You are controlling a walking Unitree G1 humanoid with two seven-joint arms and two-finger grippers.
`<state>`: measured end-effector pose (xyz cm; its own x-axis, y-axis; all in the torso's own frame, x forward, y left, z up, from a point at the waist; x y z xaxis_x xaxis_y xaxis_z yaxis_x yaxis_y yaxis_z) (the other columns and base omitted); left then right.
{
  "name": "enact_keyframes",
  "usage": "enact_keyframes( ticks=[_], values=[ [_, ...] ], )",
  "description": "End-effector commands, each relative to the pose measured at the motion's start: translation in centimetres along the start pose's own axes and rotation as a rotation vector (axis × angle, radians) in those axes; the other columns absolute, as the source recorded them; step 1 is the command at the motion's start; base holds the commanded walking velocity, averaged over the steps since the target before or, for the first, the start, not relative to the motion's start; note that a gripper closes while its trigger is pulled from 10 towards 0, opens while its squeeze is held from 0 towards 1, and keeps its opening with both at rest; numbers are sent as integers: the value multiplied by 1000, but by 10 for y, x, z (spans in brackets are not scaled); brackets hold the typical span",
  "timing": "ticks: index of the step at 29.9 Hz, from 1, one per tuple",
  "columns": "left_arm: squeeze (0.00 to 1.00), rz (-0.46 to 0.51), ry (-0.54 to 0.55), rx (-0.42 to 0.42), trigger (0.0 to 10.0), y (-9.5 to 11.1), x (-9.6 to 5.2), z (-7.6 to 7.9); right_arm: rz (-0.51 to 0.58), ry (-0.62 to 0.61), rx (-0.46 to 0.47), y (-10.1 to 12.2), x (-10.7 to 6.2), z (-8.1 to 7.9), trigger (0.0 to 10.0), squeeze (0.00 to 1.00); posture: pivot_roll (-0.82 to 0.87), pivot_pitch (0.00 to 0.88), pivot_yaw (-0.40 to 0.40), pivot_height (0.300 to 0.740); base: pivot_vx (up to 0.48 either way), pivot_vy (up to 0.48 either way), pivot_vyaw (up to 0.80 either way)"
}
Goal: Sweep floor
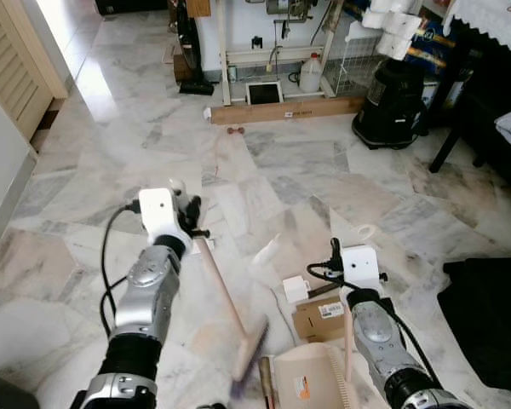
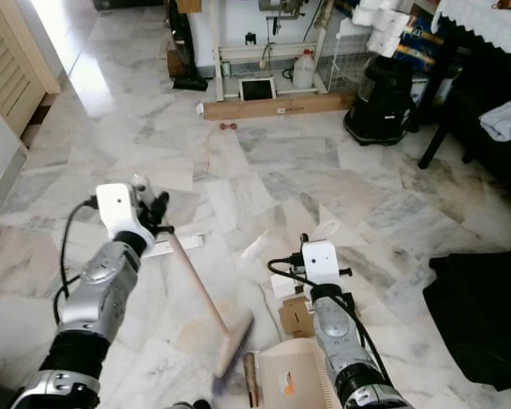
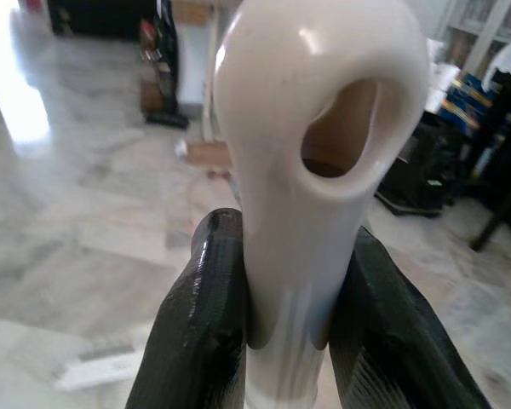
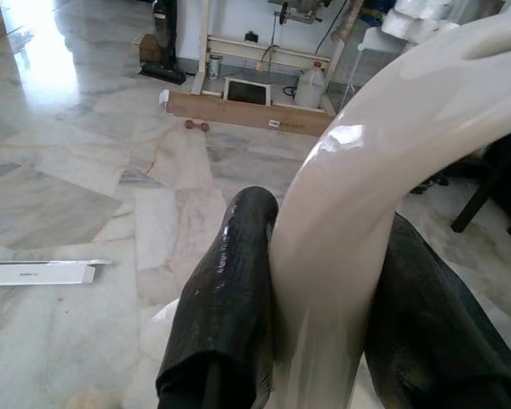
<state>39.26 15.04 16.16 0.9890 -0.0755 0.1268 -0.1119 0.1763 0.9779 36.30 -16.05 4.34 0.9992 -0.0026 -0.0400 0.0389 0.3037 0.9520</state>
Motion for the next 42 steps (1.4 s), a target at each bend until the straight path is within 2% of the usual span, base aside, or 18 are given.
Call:
enact_keyframes(
  ticks=[1, 4, 10, 15, 17, 28, 30, 35, 38, 39, 42],
  values=[
    [0, 40, 0, 6, 10000, 8, 0, 1, -13, 6, -20, -3, -1, 1, 10000, 0, 120, 106, 7, 740, 0, 0, 0],
    [0, 5, 11, 130, 10000, -7, -2, 0, -12, 6, -19, -3, 0, 1, 10000, 0, 115, 104, 4, 740, 0, 0, 0],
    [0, -91, -2, 200, 10000, -26, 1, 4, -10, 5, -23, -3, 0, 3, 10000, 0, 109, 103, 4, 740, 0, 0, 0],
    [0, -195, -80, 206, 10000, -47, 3, 19, -9, 2, -26, -3, 0, 5, 10000, 0, 109, 103, 4, 740, 0, 0, 0],
    [0, -208, -93, 151, 10000, -50, 2, 23, -9, 0, -25, -3, 0, 5, 10000, 0, 103, 99, 6, 740, 0, 0, 0],
    [0, -227, -86, -2, 10000, -49, 5, 25, -8, 0, -23, -2, 1, 5, 10000, 0, 101, 100, 4, 740, 0, 0, 0],
    [0, -258, -92, -44, 10000, -50, 7, 26, -7, -2, -23, -1, 1, 7, 10000, 0, 100, 104, 4, 740, 0, 0, 0],
    [0, -284, -102, -76, 10000, -47, 8, 27, -7, -3, -24, -1, 1, 7, 10000, 0, 99, 107, 5, 740, 0, 0, 0],
    [0, -293, -133, -107, 10000, -41, 9, 33, -9, -4, -23, -2, 1, 7, 10000, 0, 103, 110, 6, 740, 0, 0, 0],
    [0, -297, -141, -141, 10000, -36, 11, 36, -9, -5, -21, -2, 1, 7, 10000, 0, 103, 110, 6, 740, 0, 0, 0],
    [0, -300, -140, -161, 10000, -33, 12, 37, -10, -5, -20, -1, 1, 6, 10000, 0, 107, 109, 6, 740, 0, 0, 0]
  ],
)
Point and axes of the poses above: a point about 5 cm out from each wrist's last joint towards the gripper, its own x axis pointing out of the wrist towards the gripper, its own y axis along the axis of the wrist's last joint, z = x × y, the point moved 5 cm from there along x, pointing out of the wrist towards the gripper, and after that the axes turned 2 degrees about -x, right-handed, at the moved point
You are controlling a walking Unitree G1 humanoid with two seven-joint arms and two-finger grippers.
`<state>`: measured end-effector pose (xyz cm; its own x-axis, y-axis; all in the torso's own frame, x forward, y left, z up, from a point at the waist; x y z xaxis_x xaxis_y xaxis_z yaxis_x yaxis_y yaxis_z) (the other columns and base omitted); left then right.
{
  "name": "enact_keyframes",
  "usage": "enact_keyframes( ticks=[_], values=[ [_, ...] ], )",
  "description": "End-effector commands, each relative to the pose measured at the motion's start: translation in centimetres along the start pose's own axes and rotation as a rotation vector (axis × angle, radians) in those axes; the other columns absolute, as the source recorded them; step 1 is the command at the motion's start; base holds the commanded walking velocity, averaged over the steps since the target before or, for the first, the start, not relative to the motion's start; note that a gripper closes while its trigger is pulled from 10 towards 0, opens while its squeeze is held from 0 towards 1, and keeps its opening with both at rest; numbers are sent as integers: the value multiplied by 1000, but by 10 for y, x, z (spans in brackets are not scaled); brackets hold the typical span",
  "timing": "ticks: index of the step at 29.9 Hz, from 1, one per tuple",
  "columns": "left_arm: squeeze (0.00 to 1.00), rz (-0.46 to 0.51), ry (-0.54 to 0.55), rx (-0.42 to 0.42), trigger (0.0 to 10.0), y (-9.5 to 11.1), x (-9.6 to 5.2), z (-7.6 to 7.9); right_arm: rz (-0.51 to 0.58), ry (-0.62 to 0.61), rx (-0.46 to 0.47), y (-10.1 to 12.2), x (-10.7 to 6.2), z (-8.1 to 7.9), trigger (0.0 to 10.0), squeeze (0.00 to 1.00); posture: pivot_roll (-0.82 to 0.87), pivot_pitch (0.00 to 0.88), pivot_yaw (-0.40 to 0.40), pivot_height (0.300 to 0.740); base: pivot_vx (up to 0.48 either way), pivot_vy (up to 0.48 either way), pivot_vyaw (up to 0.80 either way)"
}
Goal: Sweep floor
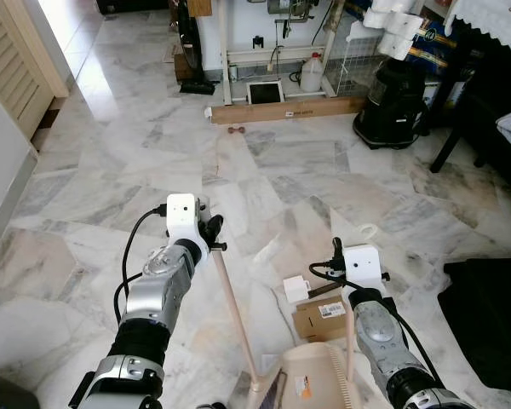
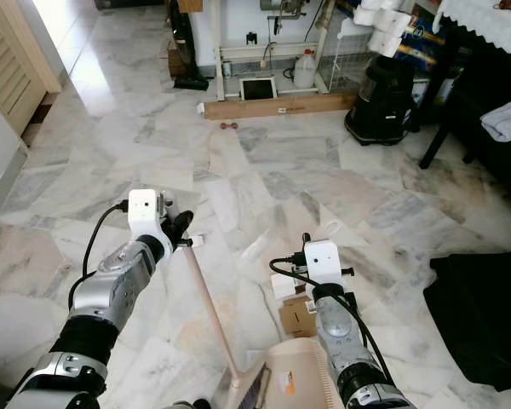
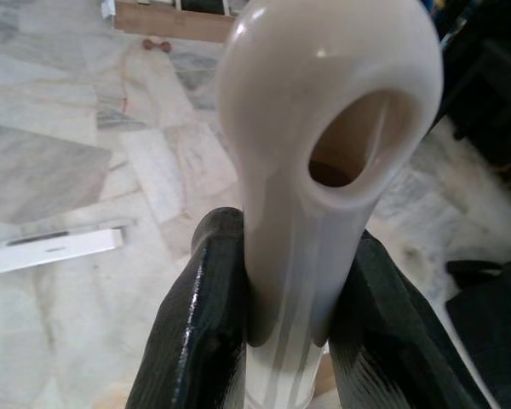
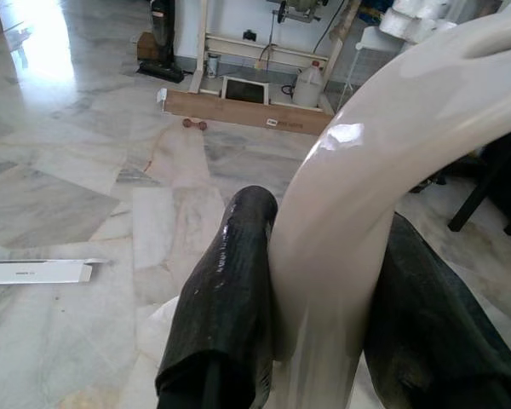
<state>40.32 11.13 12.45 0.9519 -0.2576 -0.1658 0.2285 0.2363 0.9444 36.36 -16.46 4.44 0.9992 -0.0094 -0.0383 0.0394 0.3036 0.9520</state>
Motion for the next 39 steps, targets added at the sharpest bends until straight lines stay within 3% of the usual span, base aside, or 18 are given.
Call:
enact_keyframes(
  ticks=[1, 6, 13, 15, 16, 18, 20, 21, 22, 27, 29, 30, 31, 35, 38, 39],
  values=[
    [0, 27, -37, -46, 10000, 13, 0, 8, -9, 2, -19, -1, 1, 2, 10000, 0, 107, 109, 6, 740, 0, 0, 0],
    [0, 13, -54, -76, 10000, 17, -1, 12, -7, 1, -13, 1, 2, 0, 10000, 0, 110, 107, 7, 740, 0, 0, 0],
    [0, 72, -68, -100, 10000, 30, 0, 22, -9, 1, -5, 0, 2, -1, 10000, 0, 110, 107, 7, 740, 0, 0, 0],
    [0, 114, -52, -114, 10000, 40, -2, 19, -15, -1, -1, -1, 1, -1, 10000, 0, 110, 113, 6, 740, 0, 0, 0],
    [0, 185, 1, -93, 10000, 55, -6, 9, -16, -1, -1, -1, 1, -1, 10000, 0, 112, 115, 6, 740, 0, 0, 0],
    [0, 225, 40, -86, 10000, 65, -11, 0, -16, -1, -1, -2, 1, -1, 10000, 0, 112, 116, 7, 740, 0, 0, 0],
    [0, 250, 143, 81, 10000, 78, -21, -23, -18, 0, -2, -3, 0, -1, 10000, 0, 120, 122, 7, 740, 0, 0, 0],
    [0, 250, 143, 81, 10000, 78, -21, -23, -18, 0, -2, -3, 0, -1, 10000, 0, 120, 122, 7, 740, 0, 0, 0],
    [0, 237, 166, 164, 10000, 80, -26, -31, -21, 3, -2, -4, -1, -2, 10000, 0, 121, 125, 7, 740, 0, 0, 0],
    [0, 149, 173, 303, 10000, 68, -28, -37, -21, 5, 0, -3, 0, -3, 10000, 0, 122, 127, 7, 740, 0, 0, 0],
    [0, 100, 155, 318, 10000, 58, -26, -34, -21, 6, 0, -3, 0, -3, 10000, 0, 121, 128, 5, 740, 0, 0, 0],
    [0, 41, 103, 325, 10000, 44, -23, -25, -20, 7, 0, -3, 0, -3, 10000, 0, 122, 128, 4, 740, 0, 0, 0],
    [0, 41, 103, 325, 10000, 44, -23, -25, -20, 7, 0, -3, 0, -3, 10000, 0, 122, 128, 4, 740, 0, 0, 0],
    [0, -98, -38, 284, 10000, 9, -21, -3, -18, 6, -2, -2, 0, -2, 10000, 0, 118, 128, 4, 740, 0, 0, 0],
    [0, -125, -72, 277, 10000, 2, -21, 2, -17, 4, -4, -2, 0, -1, 10000, 0, 113, 126, 5, 740, 0, 0, 0],
    [0, -131, -87, 239, 10000, 1, -20, 5, -18, 3, -4, -3, 0, 0, 10000, 0, 113, 126, 5, 740, 0, 0, 0]
  ],
)
Point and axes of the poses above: a point about 5 cm out from each wrist's last joint towards the gripper, its own x axis pointing out of the wrist towards the gripper, its own y axis along the axis of the wrist's last joint, z = x × y, the point moved 5 cm from there along x, pointing out of the wrist towards the gripper, and after that the axes turned 2 degrees about -x, right-handed, at the moved point
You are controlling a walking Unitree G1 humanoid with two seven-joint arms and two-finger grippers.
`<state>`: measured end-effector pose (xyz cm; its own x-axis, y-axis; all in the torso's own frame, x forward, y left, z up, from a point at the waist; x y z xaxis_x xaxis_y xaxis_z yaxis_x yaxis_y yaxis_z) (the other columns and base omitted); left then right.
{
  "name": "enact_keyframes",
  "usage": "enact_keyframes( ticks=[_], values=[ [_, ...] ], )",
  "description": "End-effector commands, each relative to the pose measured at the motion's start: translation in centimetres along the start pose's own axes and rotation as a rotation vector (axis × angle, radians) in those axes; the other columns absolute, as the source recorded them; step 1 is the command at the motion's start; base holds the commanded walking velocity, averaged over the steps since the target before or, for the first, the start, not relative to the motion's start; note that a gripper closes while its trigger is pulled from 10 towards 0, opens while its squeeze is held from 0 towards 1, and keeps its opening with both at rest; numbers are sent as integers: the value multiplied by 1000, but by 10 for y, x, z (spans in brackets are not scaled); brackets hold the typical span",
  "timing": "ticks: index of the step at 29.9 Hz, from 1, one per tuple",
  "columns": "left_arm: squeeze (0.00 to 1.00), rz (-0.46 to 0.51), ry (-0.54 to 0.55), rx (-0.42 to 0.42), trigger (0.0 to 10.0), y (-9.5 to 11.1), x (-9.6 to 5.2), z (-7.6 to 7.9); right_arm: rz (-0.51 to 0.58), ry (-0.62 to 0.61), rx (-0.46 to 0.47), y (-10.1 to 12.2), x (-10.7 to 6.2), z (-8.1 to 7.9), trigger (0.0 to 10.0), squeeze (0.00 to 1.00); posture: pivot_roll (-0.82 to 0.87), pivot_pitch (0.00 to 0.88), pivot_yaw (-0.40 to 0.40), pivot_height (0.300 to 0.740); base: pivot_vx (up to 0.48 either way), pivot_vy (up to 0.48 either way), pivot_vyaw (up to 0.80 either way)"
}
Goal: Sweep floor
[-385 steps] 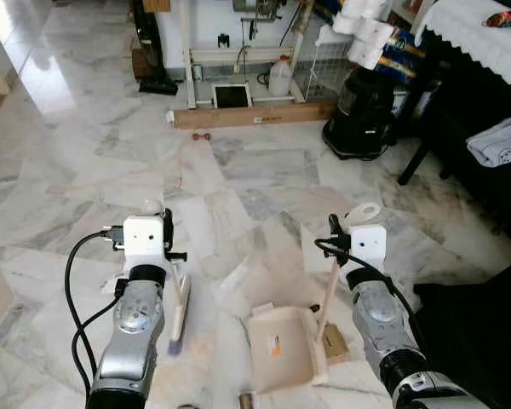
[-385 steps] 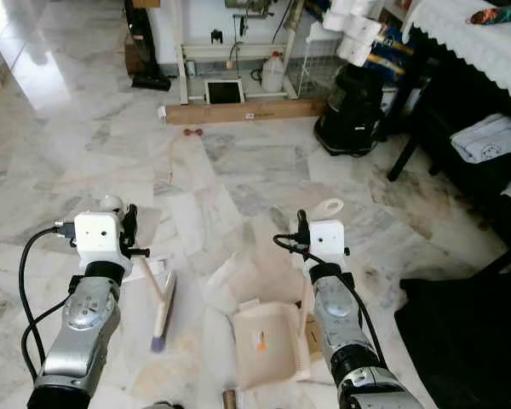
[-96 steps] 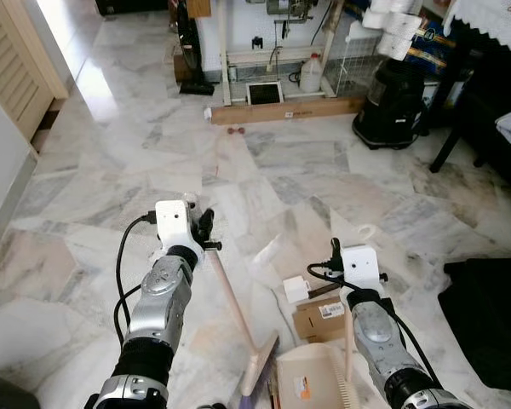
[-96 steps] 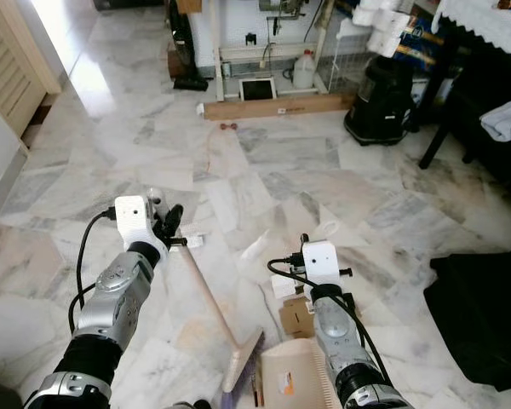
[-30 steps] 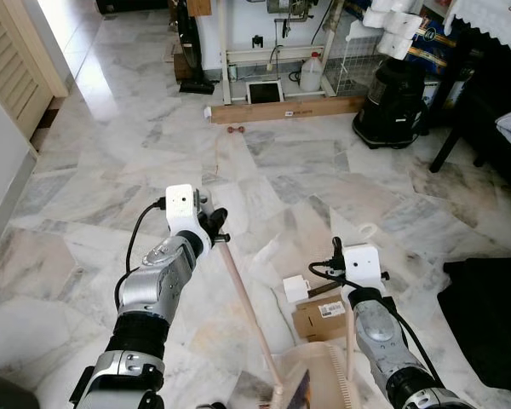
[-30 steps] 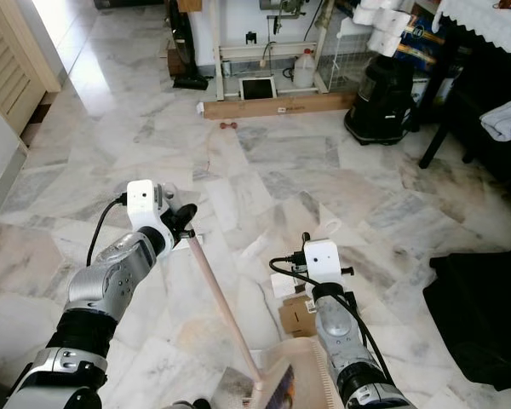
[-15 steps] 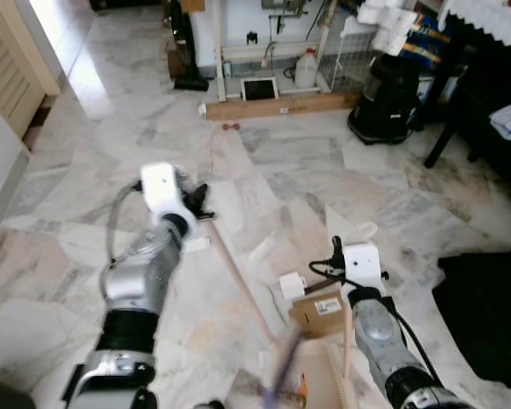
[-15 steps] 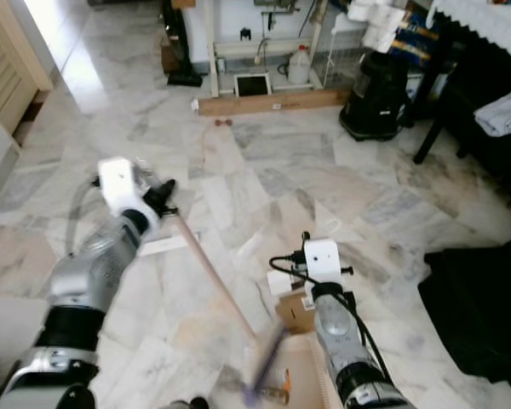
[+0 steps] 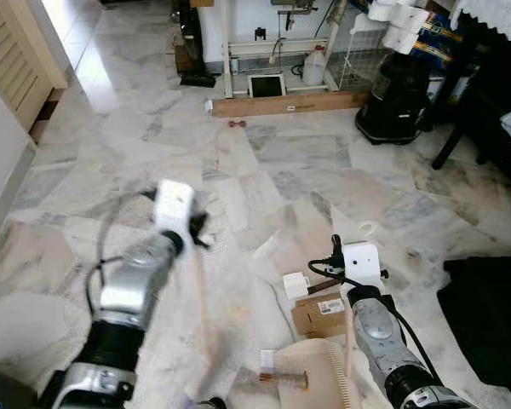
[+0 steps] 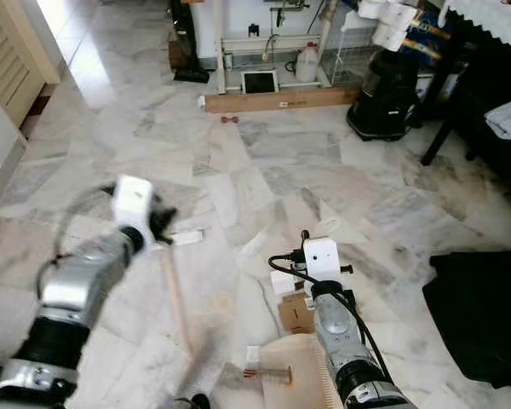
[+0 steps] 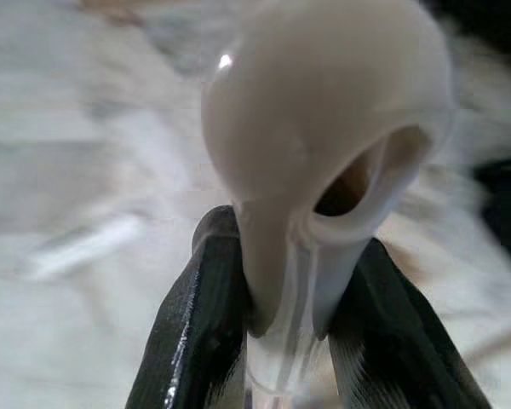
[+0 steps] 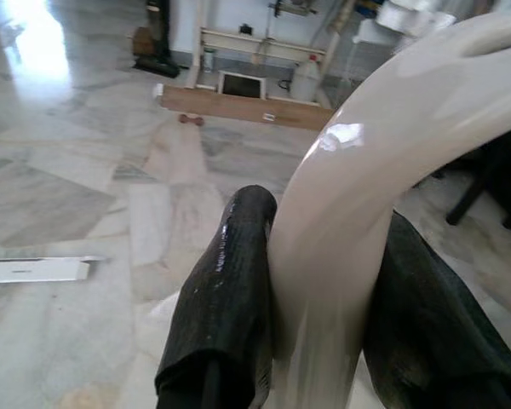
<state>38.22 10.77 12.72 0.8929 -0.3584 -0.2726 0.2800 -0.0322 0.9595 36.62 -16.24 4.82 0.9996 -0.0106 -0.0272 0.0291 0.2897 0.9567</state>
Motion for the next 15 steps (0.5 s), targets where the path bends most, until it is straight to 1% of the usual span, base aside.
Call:
enact_keyframes(
  ticks=[1, 7, 9, 10, 12, 15],
  values=[
    [0, -5, -1, -12, 10000, 3, -1, -3, -29, 6, -20, -7, -3, 1, 10000, 0, 114, 128, 5, 740, 0, 0, 0],
    [0, 5, -39, -36, 10000, 8, 2, 6, -28, 5, -20, -7, -3, 1, 10000, 0, 114, 126, 6, 740, 0, 0, 0],
    [0, 16, -61, -58, 10000, 12, 4, 12, -26, 4, -17, -7, -3, 1, 10000, 0, 114, 123, 8, 740, 0, 0, 0],
    [0, 16, -61, -58, 10000, 12, 4, 12, -26, 4, -17, -7, -3, 1, 10000, 0, 114, 123, 8, 740, 0, 0, 0],
    [0, 20, -81, -73, 10000, 13, 6, 20, -25, 6, -16, -6, -2, 0, 10000, 0, 114, 123, 8, 740, 0, 0, 0],
    [0, 23, -84, -78, 10000, 13, 8, 23, -26, 6, -17, -7, -2, 0, 10000, 0, 116, 115, 7, 740, 0, 0, 0]
  ],
)
Point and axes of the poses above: a point about 5 cm out from each wrist's last joint towards the gripper, its own x axis pointing out of the wrist towards the gripper, its own y axis along the axis of the wrist's last joint, z = x × y, the point moved 5 cm from there along x, pointing out of the wrist towards the gripper, and after that the axes turned 2 degrees about -x, right-handed, at the moved point
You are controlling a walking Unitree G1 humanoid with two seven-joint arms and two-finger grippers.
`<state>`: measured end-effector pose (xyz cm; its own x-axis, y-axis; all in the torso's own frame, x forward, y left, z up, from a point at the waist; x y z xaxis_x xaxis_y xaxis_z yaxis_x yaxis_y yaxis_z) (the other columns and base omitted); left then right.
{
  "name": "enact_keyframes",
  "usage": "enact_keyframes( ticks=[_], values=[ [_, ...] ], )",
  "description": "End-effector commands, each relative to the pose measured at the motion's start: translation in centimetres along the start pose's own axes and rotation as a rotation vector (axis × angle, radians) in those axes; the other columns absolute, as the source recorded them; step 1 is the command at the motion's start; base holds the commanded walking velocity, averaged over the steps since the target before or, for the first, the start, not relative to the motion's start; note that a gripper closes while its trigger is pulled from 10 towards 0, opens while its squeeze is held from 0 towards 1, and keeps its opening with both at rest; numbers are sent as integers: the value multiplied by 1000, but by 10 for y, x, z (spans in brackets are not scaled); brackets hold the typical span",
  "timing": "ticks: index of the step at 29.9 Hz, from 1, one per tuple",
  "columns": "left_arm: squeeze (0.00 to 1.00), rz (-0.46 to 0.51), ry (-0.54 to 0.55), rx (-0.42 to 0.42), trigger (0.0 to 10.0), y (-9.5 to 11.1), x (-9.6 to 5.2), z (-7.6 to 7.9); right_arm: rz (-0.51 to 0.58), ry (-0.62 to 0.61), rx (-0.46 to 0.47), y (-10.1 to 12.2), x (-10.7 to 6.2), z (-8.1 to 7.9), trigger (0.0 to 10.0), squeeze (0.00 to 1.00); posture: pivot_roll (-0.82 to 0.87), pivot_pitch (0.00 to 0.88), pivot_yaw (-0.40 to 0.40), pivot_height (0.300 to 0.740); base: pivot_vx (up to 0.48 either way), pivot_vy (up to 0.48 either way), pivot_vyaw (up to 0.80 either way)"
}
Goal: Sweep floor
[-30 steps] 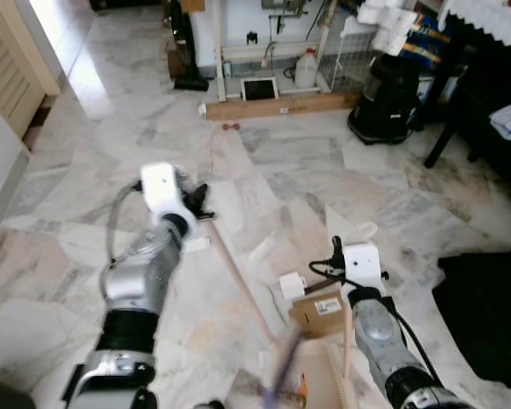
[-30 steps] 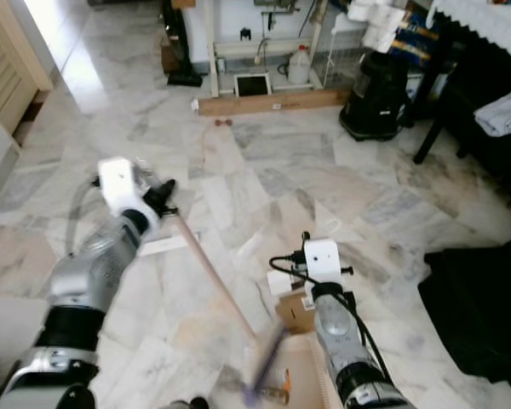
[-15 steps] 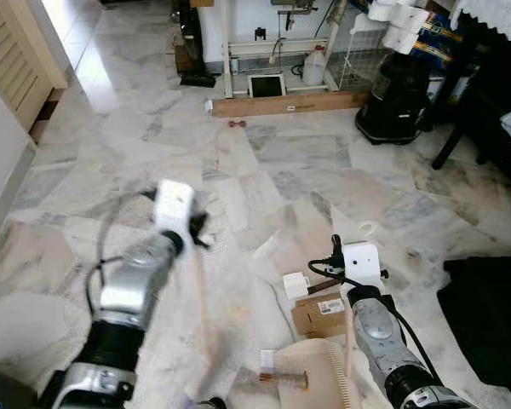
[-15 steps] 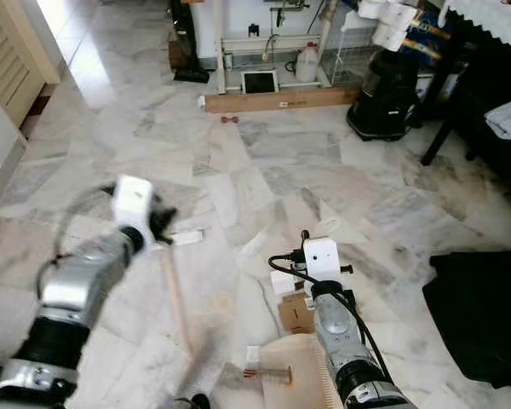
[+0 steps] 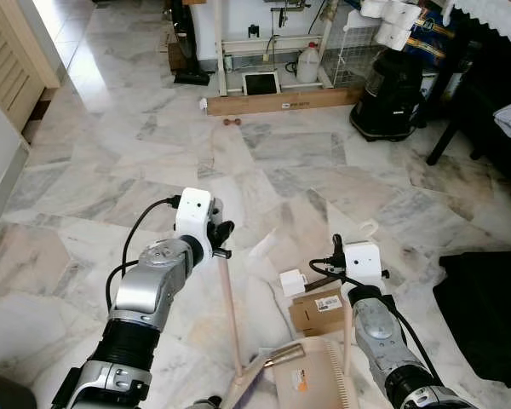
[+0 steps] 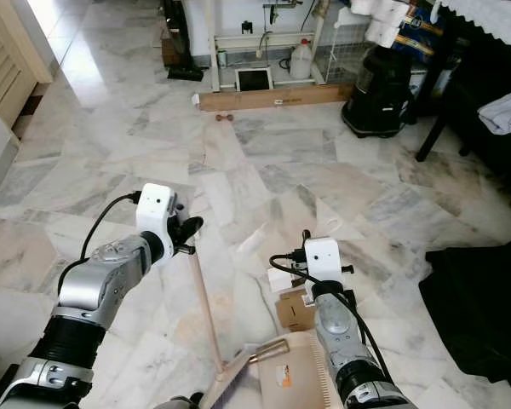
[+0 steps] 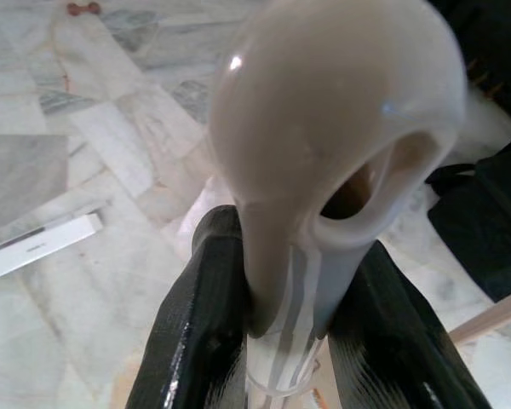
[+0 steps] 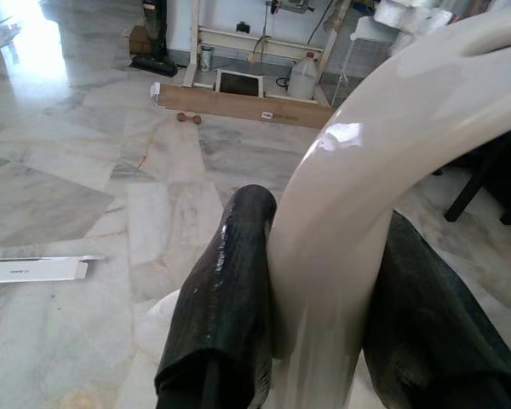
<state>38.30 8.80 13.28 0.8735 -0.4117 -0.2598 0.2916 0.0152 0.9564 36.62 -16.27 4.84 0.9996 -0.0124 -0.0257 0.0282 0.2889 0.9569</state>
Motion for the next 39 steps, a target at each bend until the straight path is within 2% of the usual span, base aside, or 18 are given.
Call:
enact_keyframes(
  ticks=[1, 8, 14, 17, 21, 23, 30, 35, 36, 39],
  values=[
    [0, 20, -29, -35, 10000, 7, 3, 7, -26, 9, -18, -7, -2, -1, 10000, 0, 117, 113, 5, 740, 0, 0, 0],
    [0, 46, -31, -46, 10000, 12, 7, 13, -26, 12, -16, -6, -2, -1, 10000, 0, 118, 108, 7, 740, 0, 0, 0],
    [0, 116, 5, -58, 10000, 24, 10, 16, -20, 19, -7, -4, -2, -4, 10000, 0, 118, 108, 7, 740, 0, 0, 0],
    [0, 136, 10, -69, 10000, 28, 9, 17, -21, 9, 29, -4, -1, -3, 10000, 0, 118, 108, 7, 740, 0, 0, 0],
    [0, 173, 13, -74, 10000, 37, 5, 13, -33, -57, 165, -3, 3, 9, 10000, 0, 119, 95, 8, 740, 0, 0, 0],
    [0, 186, 15, -77, 10000, 41, 3, 10, -34, -67, 187, -2, 4, 12, 10000, 0, 119, 94, 7, 740, 0, 0, 0],
    [0, 249, 3, -33, 10000, 60, -12, 0, -43, -101, 269, -1, 8, 19, 10000, 0, 133, 67, 7, 740, 0, 0, 0],
    [0, 308, -5, -21, 10000, 76, -25, -4, -43, -93, 287, 1, 10, 18, 10000, 0, 138, 51, 7, 740, 0, 0, 0],
    [0, 349, -11, -6, 10000, 87, -34, -5, -42, -91, 293, 2, 10, 18, 10000, 0, 138, 41, 5, 740, 0, 0, 0],
    [0, 394, 6, 4, 10000, 97, -41, -9, -42, -91, 298, 2, 11, 18, 10000, 0, 138, 36, 4, 740, 0, 0, 0]
  ],
)
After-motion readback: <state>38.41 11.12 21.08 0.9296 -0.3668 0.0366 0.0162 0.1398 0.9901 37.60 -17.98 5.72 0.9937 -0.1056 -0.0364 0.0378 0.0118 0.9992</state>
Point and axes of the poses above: a point about 5 cm out from each wrist's last joint towards the gripper, its own x axis pointing out of the wrist towards the gripper, its own y axis along the axis of the wrist's last joint, z = x × y, the point moved 5 cm from there along x, pointing out of the wrist towards the gripper, and after that the axes turned 2 degrees about -x, right-handed, at the moved point
